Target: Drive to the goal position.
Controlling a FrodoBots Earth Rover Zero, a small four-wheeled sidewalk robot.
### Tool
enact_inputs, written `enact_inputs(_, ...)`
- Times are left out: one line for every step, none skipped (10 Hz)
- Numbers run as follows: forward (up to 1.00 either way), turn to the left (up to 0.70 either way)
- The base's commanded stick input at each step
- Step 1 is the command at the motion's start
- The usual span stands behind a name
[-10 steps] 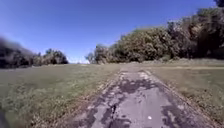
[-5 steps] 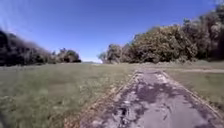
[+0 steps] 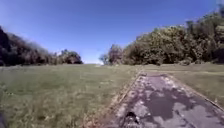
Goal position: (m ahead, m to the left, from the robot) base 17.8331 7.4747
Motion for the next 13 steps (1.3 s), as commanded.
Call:
enact_inputs(0.85, -0.27)
enact_inputs(0.85, -0.27)
enact_inputs(0.85, -0.27)
enact_inputs(0.85, -0.27)
enact_inputs(0.85, -0.27)
enact_inputs(0.85, -0.16)
enact_inputs(0.85, 0.0)
enact_inputs(0.85, 0.0)
enact_inputs(0.85, 0.0)
enact_inputs(0.85, 0.0)
enact_inputs(0.85, 0.0)
enact_inputs(0.85, 0.0)
enact_inputs(0.85, 0.0)
